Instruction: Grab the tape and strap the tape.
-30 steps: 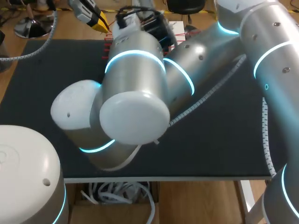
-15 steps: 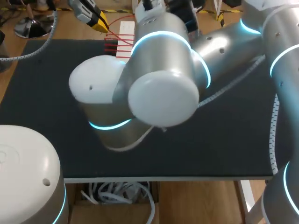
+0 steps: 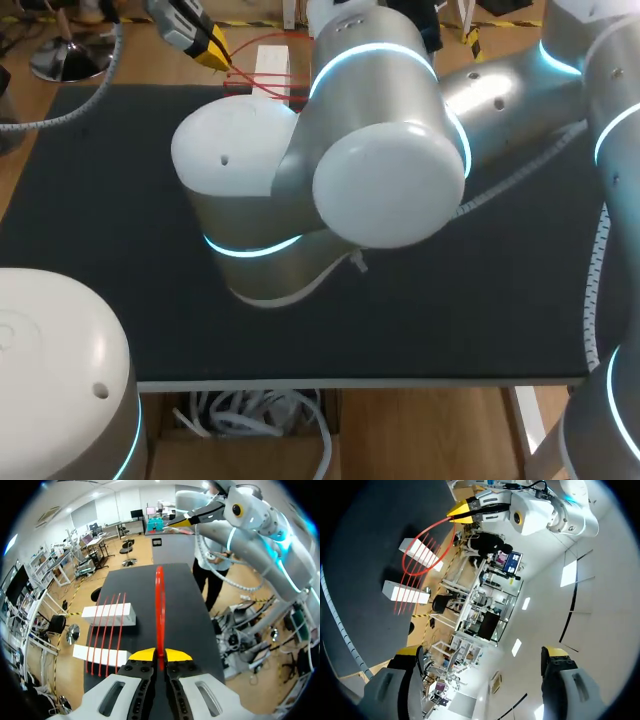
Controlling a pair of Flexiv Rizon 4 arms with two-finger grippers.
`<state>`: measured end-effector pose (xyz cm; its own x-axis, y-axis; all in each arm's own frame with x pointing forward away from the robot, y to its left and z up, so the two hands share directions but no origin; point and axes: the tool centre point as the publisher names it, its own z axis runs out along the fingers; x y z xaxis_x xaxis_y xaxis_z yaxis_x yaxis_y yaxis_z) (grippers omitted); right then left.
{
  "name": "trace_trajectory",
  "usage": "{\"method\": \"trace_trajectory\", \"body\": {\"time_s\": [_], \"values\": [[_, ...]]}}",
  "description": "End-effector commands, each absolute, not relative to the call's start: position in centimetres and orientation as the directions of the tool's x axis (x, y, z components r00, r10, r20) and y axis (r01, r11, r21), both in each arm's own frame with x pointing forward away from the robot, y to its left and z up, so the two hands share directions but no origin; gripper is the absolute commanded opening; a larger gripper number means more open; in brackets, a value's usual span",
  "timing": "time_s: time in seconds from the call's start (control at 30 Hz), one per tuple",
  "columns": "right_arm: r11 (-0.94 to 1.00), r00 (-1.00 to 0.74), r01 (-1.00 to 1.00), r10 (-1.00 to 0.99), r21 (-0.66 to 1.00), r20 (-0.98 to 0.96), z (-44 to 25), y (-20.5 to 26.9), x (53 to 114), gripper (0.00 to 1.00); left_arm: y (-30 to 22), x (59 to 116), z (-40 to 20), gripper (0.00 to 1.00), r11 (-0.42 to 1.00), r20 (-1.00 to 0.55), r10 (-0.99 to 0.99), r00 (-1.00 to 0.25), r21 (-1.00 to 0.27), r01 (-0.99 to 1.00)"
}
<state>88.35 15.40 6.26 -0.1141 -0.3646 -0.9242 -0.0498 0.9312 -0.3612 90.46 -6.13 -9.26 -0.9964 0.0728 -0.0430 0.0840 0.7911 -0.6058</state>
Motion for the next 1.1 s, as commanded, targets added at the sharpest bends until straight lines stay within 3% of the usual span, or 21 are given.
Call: {"method": "trace_trajectory", "body": {"time_s": [0.03, 0.47, 0.83, 1.07, 1.1], "values": [[0.93, -0.116, -0.053, -0.368, -0.364, -0.923, 6.4, 15.3, 88.4, 1.0, -4.0, 90.3, -10.4, 0.0, 0.812, -0.027, 0.025, -0.999, -0.582, 0.036], [0.93, -0.116, -0.053, -0.368, -0.364, -0.923, 6.4, 15.3, 88.4, 1.0, 6.4, 89.8, -16.9, 0.0, 0.829, 0.105, -0.256, -0.961, -0.487, -0.274], [0.93, -0.116, -0.053, -0.368, -0.364, -0.923, 6.4, 15.3, 88.4, 1.0, 14.5, 89.8, -21.3, 0.0, 0.834, 0.179, -0.362, -0.915, -0.376, -0.404], [0.93, -0.116, -0.053, -0.368, -0.364, -0.923, 6.4, 15.3, 88.4, 1.0, 18.9, 88.7, -23.8, 0.0, 0.772, 0.265, -0.474, -0.839, -0.332, -0.541], [0.93, -0.116, -0.053, -0.368, -0.364, -0.923, 6.4, 15.3, 88.4, 1.0, 18.7, 88.4, -23.3, 0.11, 0.767, 0.271, -0.473, -0.838, -0.342, -0.543]]}}
